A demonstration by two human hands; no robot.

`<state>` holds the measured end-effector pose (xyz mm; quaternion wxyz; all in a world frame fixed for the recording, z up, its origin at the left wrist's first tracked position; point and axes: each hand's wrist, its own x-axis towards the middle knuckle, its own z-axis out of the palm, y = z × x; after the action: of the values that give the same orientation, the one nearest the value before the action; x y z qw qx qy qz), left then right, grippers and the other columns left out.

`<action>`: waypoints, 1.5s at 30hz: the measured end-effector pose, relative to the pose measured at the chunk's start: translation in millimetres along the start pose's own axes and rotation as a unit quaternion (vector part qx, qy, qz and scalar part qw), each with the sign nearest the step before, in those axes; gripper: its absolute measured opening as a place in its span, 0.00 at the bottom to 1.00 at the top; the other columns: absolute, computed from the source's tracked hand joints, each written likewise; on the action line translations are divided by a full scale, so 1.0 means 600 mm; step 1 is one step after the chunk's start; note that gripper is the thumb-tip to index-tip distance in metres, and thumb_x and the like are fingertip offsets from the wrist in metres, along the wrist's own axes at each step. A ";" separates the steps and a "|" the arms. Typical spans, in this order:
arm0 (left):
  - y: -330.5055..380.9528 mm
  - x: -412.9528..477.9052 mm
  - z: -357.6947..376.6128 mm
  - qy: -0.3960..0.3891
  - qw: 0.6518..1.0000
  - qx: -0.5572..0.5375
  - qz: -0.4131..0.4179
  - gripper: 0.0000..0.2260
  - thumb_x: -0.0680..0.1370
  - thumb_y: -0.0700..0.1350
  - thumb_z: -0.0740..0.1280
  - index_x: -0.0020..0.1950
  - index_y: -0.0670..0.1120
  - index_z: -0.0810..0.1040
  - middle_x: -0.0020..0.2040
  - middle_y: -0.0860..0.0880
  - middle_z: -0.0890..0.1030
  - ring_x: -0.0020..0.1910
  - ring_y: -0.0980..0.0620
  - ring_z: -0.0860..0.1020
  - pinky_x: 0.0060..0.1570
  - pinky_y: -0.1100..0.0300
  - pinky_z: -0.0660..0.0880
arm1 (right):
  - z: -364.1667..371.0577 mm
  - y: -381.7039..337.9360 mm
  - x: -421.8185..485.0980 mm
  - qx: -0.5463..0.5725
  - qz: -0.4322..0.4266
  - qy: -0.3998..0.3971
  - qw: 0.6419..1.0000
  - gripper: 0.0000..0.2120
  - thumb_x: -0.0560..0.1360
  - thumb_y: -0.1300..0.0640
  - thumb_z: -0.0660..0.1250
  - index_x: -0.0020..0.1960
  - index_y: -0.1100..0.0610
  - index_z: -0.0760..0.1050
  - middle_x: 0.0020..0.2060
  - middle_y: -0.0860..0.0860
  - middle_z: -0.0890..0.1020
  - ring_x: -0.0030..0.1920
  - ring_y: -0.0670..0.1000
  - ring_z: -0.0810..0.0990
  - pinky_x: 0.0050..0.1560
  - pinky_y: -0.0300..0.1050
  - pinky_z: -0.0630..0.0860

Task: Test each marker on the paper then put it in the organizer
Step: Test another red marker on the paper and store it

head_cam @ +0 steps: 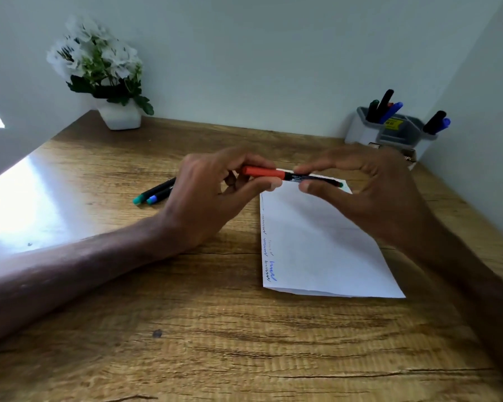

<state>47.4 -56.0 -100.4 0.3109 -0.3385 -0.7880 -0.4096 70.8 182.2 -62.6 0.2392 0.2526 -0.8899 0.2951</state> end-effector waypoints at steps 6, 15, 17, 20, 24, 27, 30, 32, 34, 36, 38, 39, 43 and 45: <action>0.008 0.008 0.015 0.007 0.998 -0.065 -0.016 0.17 0.78 0.47 0.74 0.64 0.42 0.78 0.51 0.58 0.85 0.45 0.60 0.85 0.42 0.65 0.81 | 0.013 -0.013 0.003 -0.033 -0.046 0.035 0.998 0.11 0.76 0.52 0.75 0.58 0.50 0.84 0.51 0.40 0.85 0.50 0.39 0.82 0.52 0.34 0.77; -0.015 0.007 0.029 -0.134 0.990 0.030 -0.043 0.14 0.79 0.52 0.70 0.64 0.52 0.76 0.54 0.68 0.75 0.54 0.66 0.76 0.51 0.73 0.69 | -0.033 0.037 0.015 -0.057 0.075 0.112 0.989 0.14 0.80 0.57 0.70 0.66 0.54 0.78 0.52 0.45 0.84 0.48 0.37 0.80 0.47 0.22 0.72; -0.015 0.008 0.030 -0.157 0.985 0.048 -0.048 0.14 0.79 0.53 0.70 0.64 0.55 0.75 0.55 0.67 0.74 0.55 0.69 0.74 0.51 0.74 0.68 | -0.052 0.054 0.016 -0.051 0.107 0.152 0.981 0.14 0.79 0.57 0.71 0.65 0.54 0.78 0.53 0.45 0.84 0.49 0.40 0.82 0.47 0.23 0.74; -0.014 0.010 0.029 -0.176 0.980 0.054 -0.072 0.14 0.79 0.54 0.70 0.64 0.58 0.75 0.56 0.67 0.72 0.53 0.71 0.72 0.51 0.72 0.65 | -0.090 0.080 0.022 -0.044 0.124 0.224 0.966 0.15 0.77 0.59 0.74 0.62 0.56 0.78 0.52 0.47 0.85 0.49 0.45 0.85 0.51 0.32 0.80; -0.018 0.008 0.030 -0.175 0.980 0.055 -0.074 0.14 0.79 0.54 0.70 0.64 0.57 0.75 0.53 0.72 0.71 0.54 0.75 0.71 0.50 0.76 0.65 | -0.152 0.108 0.046 -0.041 0.103 0.329 0.938 0.17 0.74 0.62 0.73 0.62 0.57 0.76 0.49 0.50 0.85 0.45 0.46 0.87 0.47 0.48 0.85; -0.019 0.007 0.031 -0.170 0.981 0.056 -0.075 0.14 0.78 0.53 0.71 0.63 0.57 0.76 0.53 0.72 0.71 0.56 0.76 0.70 0.49 0.77 0.67 | -0.189 0.131 0.073 -0.046 0.088 0.391 0.915 0.14 0.76 0.58 0.70 0.60 0.59 0.76 0.47 0.50 0.84 0.45 0.49 0.87 0.43 0.51 0.86; -0.019 0.006 0.031 -0.161 0.982 0.058 -0.075 0.13 0.78 0.52 0.72 0.62 0.57 0.76 0.54 0.68 0.73 0.56 0.74 0.71 0.49 0.78 0.67 | -0.201 0.159 0.097 -0.061 0.089 0.400 0.910 0.12 0.77 0.55 0.67 0.58 0.59 0.77 0.47 0.51 0.85 0.45 0.49 0.87 0.45 0.51 0.85; -0.020 0.006 0.031 -0.161 0.982 0.059 -0.077 0.13 0.78 0.51 0.72 0.62 0.57 0.76 0.54 0.69 0.72 0.57 0.75 0.70 0.51 0.79 0.66 | -0.195 0.179 0.101 -0.090 0.092 0.386 0.914 0.12 0.78 0.55 0.67 0.58 0.59 0.78 0.47 0.52 0.85 0.45 0.47 0.86 0.46 0.40 0.83; -0.021 0.006 0.031 -0.163 0.982 0.057 -0.078 0.13 0.78 0.51 0.72 0.62 0.57 0.76 0.53 0.69 0.72 0.58 0.75 0.69 0.53 0.81 0.64 | -0.184 0.202 0.096 -0.112 0.099 0.357 0.922 0.11 0.79 0.56 0.67 0.58 0.60 0.78 0.48 0.53 0.85 0.46 0.47 0.85 0.44 0.28 0.77; -0.021 0.006 0.031 -0.165 0.981 0.058 -0.080 0.13 0.78 0.51 0.71 0.62 0.57 0.76 0.54 0.69 0.72 0.58 0.75 0.69 0.53 0.82 0.63 | -0.175 0.224 0.089 -0.119 0.107 0.332 0.930 0.10 0.80 0.56 0.66 0.58 0.59 0.79 0.50 0.54 0.85 0.47 0.48 0.85 0.44 0.27 0.76; -0.022 0.006 0.030 -0.167 0.981 0.058 -0.081 0.13 0.79 0.51 0.71 0.62 0.58 0.76 0.53 0.70 0.72 0.59 0.74 0.69 0.53 0.82 0.64 | -0.172 0.242 0.083 -0.126 0.112 0.313 0.935 0.09 0.80 0.57 0.65 0.57 0.59 0.79 0.51 0.53 0.85 0.48 0.49 0.85 0.44 0.29 0.76; -0.023 0.006 0.030 -0.168 0.981 0.057 -0.081 0.12 0.79 0.51 0.71 0.62 0.58 0.76 0.53 0.71 0.71 0.59 0.74 0.69 0.53 0.82 0.64 | -0.172 0.250 0.081 -0.132 0.115 0.305 0.936 0.09 0.80 0.57 0.65 0.57 0.59 0.80 0.51 0.53 0.85 0.48 0.50 0.85 0.45 0.28 0.76; -0.023 0.006 0.031 -0.172 0.980 0.058 -0.079 0.12 0.79 0.51 0.71 0.61 0.59 0.76 0.53 0.72 0.70 0.58 0.76 0.68 0.50 0.79 0.66 | -0.170 0.271 0.073 -0.166 0.125 0.276 0.939 0.10 0.81 0.56 0.64 0.57 0.59 0.81 0.52 0.54 0.86 0.50 0.51 0.85 0.49 0.31 0.75; -0.022 0.006 0.031 -0.171 0.981 0.058 -0.077 0.12 0.79 0.50 0.71 0.61 0.59 0.76 0.52 0.72 0.71 0.58 0.77 0.68 0.48 0.78 0.67 | -0.168 0.277 0.069 -0.186 0.121 0.260 0.940 0.11 0.83 0.56 0.63 0.57 0.61 0.81 0.52 0.56 0.86 0.52 0.53 0.85 0.52 0.36 0.75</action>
<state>30.9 -45.0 -112.5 0.1580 -0.3229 -0.8757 -0.3223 -30.8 350.9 -34.4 0.4673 0.0089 -0.8597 0.2061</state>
